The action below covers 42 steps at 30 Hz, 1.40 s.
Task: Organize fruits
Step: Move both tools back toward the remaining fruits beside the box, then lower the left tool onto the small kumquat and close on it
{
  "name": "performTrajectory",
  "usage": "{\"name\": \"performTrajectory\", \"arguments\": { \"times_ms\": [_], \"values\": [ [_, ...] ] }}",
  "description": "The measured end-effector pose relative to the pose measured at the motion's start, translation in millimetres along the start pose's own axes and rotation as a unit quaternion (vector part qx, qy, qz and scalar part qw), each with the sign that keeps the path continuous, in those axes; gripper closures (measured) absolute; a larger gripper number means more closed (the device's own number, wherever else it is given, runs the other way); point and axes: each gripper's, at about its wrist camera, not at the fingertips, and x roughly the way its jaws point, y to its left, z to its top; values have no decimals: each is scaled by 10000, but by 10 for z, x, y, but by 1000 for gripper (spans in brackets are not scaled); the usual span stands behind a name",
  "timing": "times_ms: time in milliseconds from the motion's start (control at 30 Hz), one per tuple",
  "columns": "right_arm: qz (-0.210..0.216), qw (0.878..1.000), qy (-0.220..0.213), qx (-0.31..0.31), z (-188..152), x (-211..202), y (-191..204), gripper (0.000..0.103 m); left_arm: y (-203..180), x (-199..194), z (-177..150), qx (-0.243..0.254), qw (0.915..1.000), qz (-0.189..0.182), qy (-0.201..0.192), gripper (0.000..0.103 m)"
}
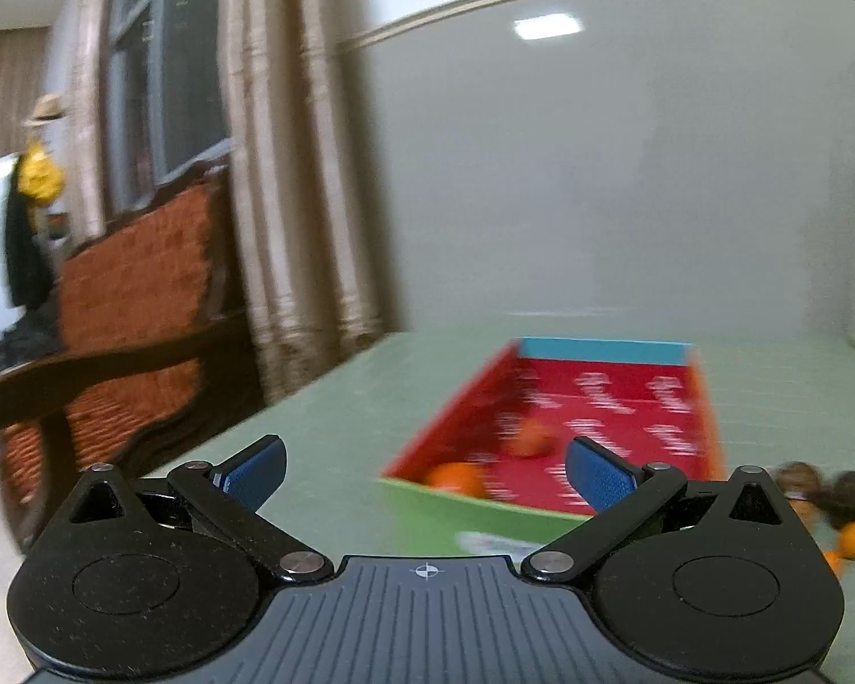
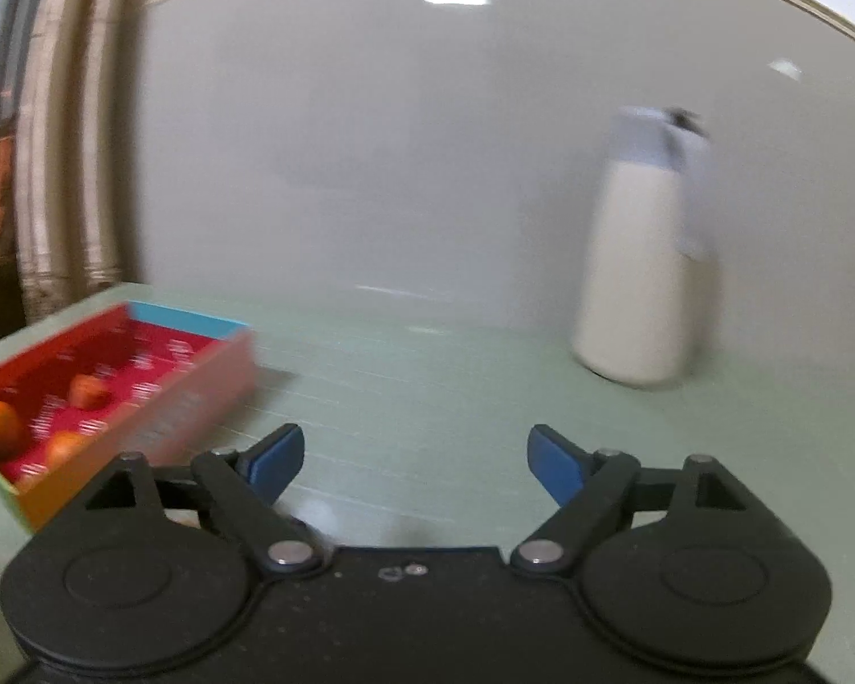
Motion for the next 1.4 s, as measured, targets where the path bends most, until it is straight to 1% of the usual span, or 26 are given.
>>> {"name": "performTrajectory", "arguments": {
  "times_ms": [133, 233, 367, 433, 600, 767, 900, 1000, 1067, 1400],
  "values": [
    [-398, 9988, 138, 258, -166, 7, -282, 16, -279, -112, 16, 169, 9985, -500, -148, 0],
    [-725, 9967, 147, 344, -250, -8, -423, 16, -441, -197, 17, 273, 9957, -851, -241, 0],
    [-1120, 9923, 121, 519, -348, -77, -618, 16, -627, -245, -3, 406, 9915, -1219, -184, 0],
    [-1209, 9904, 80, 668, -371, -129, -709, 14, -716, -277, -26, 477, 9893, -1375, -134, 0],
    [-1236, 9888, 88, 828, -442, -218, -838, 13, -922, -359, -106, 716, 9836, -1657, -34, 0],
    [-1235, 9886, 6, 867, -449, -267, -894, 13, -1076, -373, -157, 851, 9803, -1778, 109, 0],
    [-1430, 9848, -62, 980, -474, -340, -957, 13, -1182, -364, -184, 964, 9781, -1832, 214, 0],
    [-1602, 9808, -106, 1111, -488, -384, -1033, 10, -1252, -351, -210, 1021, 9765, -1872, 314, 0],
    [-1636, 9794, -124, 1175, -488, -404, -1082, 10, -1295, -341, -227, 1040, 9752, -1916, 380, 0],
    [-1742, 9741, -124, 1437, -533, -509, -1264, 10, -1409, -285, -266, 1047, 9739, -1918, 608, 0]
  ]
}}
